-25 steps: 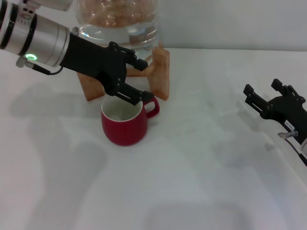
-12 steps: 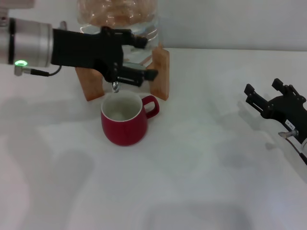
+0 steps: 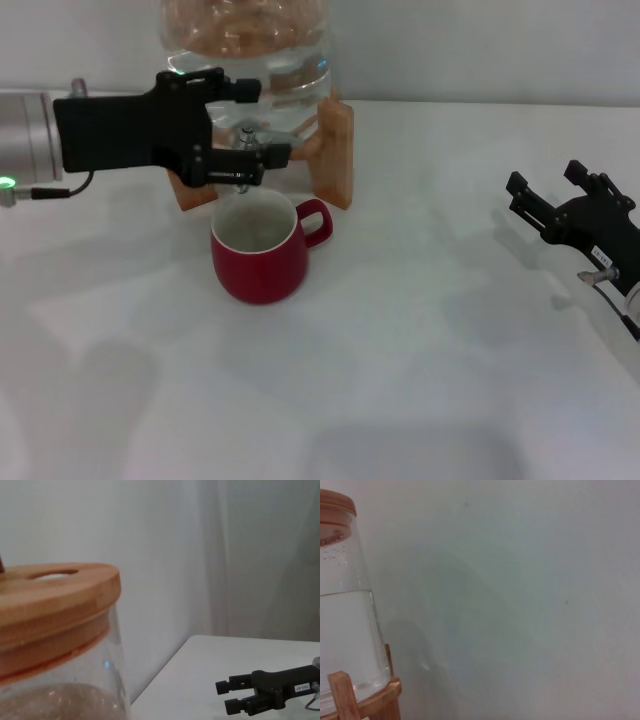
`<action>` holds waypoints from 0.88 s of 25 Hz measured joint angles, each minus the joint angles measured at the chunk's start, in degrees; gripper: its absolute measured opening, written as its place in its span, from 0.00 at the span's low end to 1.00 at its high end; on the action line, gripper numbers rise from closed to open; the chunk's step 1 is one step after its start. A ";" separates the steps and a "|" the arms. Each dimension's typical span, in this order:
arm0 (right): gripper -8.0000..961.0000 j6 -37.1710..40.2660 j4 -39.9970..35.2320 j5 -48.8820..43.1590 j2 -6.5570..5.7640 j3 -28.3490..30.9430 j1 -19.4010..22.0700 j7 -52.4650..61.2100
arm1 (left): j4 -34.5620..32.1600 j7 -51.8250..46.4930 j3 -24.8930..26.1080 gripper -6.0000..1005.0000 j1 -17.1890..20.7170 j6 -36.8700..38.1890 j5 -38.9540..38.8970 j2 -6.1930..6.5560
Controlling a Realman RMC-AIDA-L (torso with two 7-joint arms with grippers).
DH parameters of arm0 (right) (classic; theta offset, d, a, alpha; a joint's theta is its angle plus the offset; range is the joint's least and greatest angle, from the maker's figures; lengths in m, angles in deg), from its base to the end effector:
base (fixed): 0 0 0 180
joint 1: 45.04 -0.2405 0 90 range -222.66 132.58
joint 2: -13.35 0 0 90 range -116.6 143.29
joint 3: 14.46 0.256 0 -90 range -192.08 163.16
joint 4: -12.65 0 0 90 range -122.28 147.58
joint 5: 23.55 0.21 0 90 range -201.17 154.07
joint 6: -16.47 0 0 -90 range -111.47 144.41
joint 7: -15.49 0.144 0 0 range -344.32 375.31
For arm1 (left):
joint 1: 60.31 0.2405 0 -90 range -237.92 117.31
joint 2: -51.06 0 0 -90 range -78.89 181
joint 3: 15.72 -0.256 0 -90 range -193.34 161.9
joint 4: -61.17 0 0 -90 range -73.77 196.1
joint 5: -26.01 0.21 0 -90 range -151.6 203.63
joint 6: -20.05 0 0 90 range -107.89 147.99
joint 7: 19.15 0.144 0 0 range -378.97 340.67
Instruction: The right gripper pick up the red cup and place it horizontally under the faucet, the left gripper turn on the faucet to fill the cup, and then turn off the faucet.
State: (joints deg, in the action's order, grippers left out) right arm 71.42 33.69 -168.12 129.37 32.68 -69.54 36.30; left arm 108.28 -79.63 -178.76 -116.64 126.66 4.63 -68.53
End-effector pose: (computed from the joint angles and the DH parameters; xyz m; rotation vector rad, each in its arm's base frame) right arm 0.2932 0.3416 -0.0505 -1.8579 0.7065 0.8117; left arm -0.2065 0.3777 0.0538 -2.6879 -0.1503 -0.6828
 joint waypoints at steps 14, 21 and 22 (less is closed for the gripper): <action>0.89 -0.11 -0.06 -0.47 0.17 -0.27 0.51 0.09 | -1.24 3.93 0.08 0.88 8.22 1.82 -3.35 -0.12; 0.89 -0.35 -0.26 -0.47 0.18 -0.30 0.12 -0.01 | -1.08 6.85 0.09 0.88 14.75 1.43 -8.99 -0.12; 0.89 -0.45 -0.28 -0.43 0.18 -0.29 0.01 -0.04 | -1.20 7.26 0.09 0.88 15.66 1.13 -10.28 -0.12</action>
State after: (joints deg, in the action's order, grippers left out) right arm 70.97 33.40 -168.55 129.54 32.40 -69.52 36.26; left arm 107.08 -72.36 -178.67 -100.98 127.79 -5.66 -68.65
